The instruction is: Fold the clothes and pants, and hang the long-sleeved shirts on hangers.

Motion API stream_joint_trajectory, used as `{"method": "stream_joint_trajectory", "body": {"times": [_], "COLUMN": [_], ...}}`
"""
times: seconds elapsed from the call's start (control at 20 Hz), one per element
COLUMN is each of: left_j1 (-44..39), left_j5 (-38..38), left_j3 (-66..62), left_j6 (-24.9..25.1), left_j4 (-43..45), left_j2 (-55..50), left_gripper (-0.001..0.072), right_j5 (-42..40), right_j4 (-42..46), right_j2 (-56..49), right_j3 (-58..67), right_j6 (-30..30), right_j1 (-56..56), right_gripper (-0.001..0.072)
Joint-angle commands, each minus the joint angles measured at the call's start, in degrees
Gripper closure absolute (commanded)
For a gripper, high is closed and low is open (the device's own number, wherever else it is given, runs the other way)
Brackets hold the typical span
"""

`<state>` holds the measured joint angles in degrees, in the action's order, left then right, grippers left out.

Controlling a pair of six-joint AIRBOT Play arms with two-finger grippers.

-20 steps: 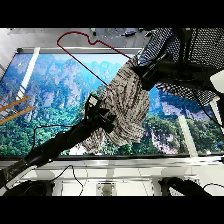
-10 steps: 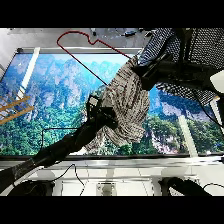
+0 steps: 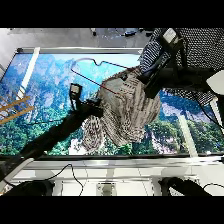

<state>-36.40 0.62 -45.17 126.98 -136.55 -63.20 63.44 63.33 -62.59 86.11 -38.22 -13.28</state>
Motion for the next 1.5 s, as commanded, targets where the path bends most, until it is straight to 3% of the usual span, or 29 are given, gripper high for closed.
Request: {"method": "stream_joint_trajectory", "body": {"times": [0.0,0.35,0.5,0.7,0.8,1.0,1.05,1.3,1.45], "left_j1": [8.26,14.14,15.21,14.29,13.62,13.77,13.77,11.5,7.93], "left_j5": [10.4,13.33,14.56,25.46,29.03,33.27,33.86,32.44,32.35], "left_j3": [-0.07,-0.09,-0.66,-3.61,-3.61,-3.58,-3.58,-3.67,-3.87], "left_j6": [-0.13,-0.15,-0.17,-0.17,-0.24,-11.43,-12.24,-11.91,-7.76], "left_j4": [0.92,1.95,1.92,1.95,4.74,21.79,22.84,13.25,2.99], "left_j2": [4.76,14.64,16.31,16.41,16.04,12.17,11.28,11.72,13.35], "left_gripper": [0.0678,0.0682,0.0683,0.0683,0.0683,0.0683,0.0683,0.0682,0.0683], "right_j5": [4.66,12.66,9.9,3.37,1.62,1.46,1.46,1.53,1.38], "right_j4": [5.88,7.74,11.39,13.31,12.63,12.7,13.14,14.8,11.65], "right_j2": [0.0,-2.38,-2.93,-2.93,-2.86,-1.66,-1.2,-1.75,-3.15], "right_j3": [0.02,-0.87,-3.32,-4.96,-4.96,-4.92,-4.92,-4.98,-4.98], "right_j6": [5.84,8.74,6.45,0.26,0.13,0.37,0.72,1.14,0.15], "right_j1": [0.02,0.02,0.02,0.02,0.02,0.09,0.09,0.07,0.02], "right_gripper": [0.0672,0.0671,0.0671,0.0671,0.0672,0.0672,0.0672,0.0672,0.0671]}}
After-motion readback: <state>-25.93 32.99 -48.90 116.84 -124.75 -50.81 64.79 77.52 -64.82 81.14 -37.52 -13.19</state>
